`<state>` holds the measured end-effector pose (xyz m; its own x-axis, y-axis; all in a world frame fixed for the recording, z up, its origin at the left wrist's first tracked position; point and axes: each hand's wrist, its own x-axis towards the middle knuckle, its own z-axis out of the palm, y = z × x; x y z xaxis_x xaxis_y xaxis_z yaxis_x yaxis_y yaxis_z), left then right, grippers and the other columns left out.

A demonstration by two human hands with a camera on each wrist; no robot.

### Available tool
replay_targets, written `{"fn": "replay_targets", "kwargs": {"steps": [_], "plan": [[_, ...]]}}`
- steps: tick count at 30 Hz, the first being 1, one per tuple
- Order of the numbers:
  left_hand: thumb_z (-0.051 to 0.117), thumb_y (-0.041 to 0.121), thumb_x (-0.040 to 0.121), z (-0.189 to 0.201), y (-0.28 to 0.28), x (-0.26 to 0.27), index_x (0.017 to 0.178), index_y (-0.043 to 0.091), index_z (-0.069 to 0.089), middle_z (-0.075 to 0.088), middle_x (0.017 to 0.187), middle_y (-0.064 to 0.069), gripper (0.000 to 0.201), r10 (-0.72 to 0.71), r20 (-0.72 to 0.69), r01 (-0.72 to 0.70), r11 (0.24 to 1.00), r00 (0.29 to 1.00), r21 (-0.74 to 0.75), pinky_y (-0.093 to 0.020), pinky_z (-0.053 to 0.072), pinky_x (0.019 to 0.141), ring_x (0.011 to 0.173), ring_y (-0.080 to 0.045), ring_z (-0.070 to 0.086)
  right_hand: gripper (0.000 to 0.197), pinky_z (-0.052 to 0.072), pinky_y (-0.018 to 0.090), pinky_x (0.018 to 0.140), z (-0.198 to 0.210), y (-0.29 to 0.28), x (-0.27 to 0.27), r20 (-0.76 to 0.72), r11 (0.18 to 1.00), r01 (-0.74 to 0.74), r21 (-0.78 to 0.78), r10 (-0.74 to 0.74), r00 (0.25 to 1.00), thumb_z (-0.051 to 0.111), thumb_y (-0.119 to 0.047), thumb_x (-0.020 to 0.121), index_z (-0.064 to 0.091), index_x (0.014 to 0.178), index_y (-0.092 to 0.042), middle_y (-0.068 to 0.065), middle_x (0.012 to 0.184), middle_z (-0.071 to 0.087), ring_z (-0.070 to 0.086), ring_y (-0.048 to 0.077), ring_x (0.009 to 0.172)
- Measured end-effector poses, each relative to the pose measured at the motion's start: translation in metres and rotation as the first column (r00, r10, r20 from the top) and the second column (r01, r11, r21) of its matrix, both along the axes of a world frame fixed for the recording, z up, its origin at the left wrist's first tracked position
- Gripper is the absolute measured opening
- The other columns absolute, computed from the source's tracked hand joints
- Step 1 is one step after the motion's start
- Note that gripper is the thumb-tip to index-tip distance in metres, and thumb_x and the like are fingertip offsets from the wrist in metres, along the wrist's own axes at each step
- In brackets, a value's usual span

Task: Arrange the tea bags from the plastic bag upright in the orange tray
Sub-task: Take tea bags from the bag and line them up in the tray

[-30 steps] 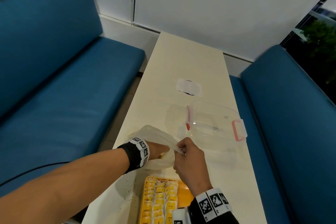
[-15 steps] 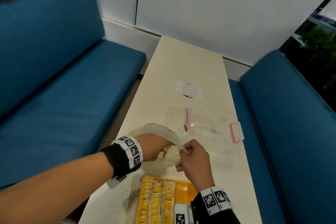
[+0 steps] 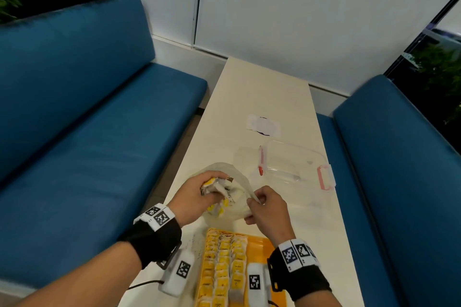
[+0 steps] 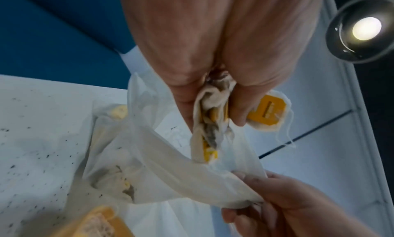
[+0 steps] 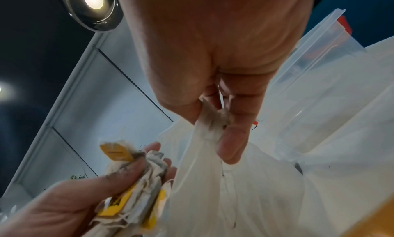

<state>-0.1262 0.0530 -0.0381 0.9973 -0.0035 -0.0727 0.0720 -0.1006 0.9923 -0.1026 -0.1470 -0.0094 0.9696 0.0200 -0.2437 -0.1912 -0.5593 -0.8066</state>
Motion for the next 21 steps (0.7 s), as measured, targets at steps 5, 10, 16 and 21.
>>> {"fn": "replay_targets", "kwargs": {"steps": [5,10,16,21], "plan": [[0.067,-0.002,0.090,0.008,-0.004,-0.026,0.123,0.020,0.067,0.072,0.114,-0.019,0.040,0.030,-0.218,-0.129,0.880,0.975,-0.456,-0.049,0.053,0.099,0.106,-0.030,0.070,0.035,0.056,0.031,0.076,0.006,-0.006,-0.014,0.068,0.980,-0.093,-0.176,0.107,0.992,0.074,-0.034,0.081,0.054,0.108,-0.026,-0.007,0.110,0.052,0.061,0.013,0.092],[0.065,-0.002,0.091,0.006,-0.013,-0.054,0.125,0.011,0.065,0.068,0.108,-0.031,0.036,-0.089,-0.306,-0.125,0.780,0.948,-0.613,-0.037,0.060,0.076,0.094,-0.033,0.071,0.038,0.043,0.009,0.071,0.023,-0.002,-0.049,0.353,0.968,-0.218,-0.121,0.247,0.903,0.077,-0.030,0.079,0.056,0.109,-0.038,-0.024,0.112,0.048,0.055,-0.003,0.100],[0.066,0.000,0.090,-0.009,-0.025,-0.073,0.126,0.007,0.065,0.071,0.118,-0.023,0.036,-0.167,-0.332,-0.100,0.748,0.928,-0.657,-0.036,0.058,0.080,0.106,-0.034,0.070,0.022,0.051,0.016,0.065,0.011,0.014,-0.062,0.208,0.952,-0.295,0.082,0.273,0.939,0.079,-0.019,0.079,0.071,0.095,-0.032,-0.012,0.098,0.069,0.066,0.010,0.079],[0.073,-0.002,0.084,-0.018,-0.025,-0.078,0.125,0.000,0.063,0.068,0.115,-0.027,0.042,-0.235,-0.325,-0.057,0.726,0.916,-0.686,-0.045,0.054,0.093,0.099,-0.033,0.066,0.007,0.053,0.022,0.062,0.007,0.014,-0.058,0.155,0.951,-0.286,0.117,0.267,0.951,0.075,-0.008,0.083,0.074,0.082,-0.014,0.003,0.077,0.073,0.067,0.014,0.069]]}}
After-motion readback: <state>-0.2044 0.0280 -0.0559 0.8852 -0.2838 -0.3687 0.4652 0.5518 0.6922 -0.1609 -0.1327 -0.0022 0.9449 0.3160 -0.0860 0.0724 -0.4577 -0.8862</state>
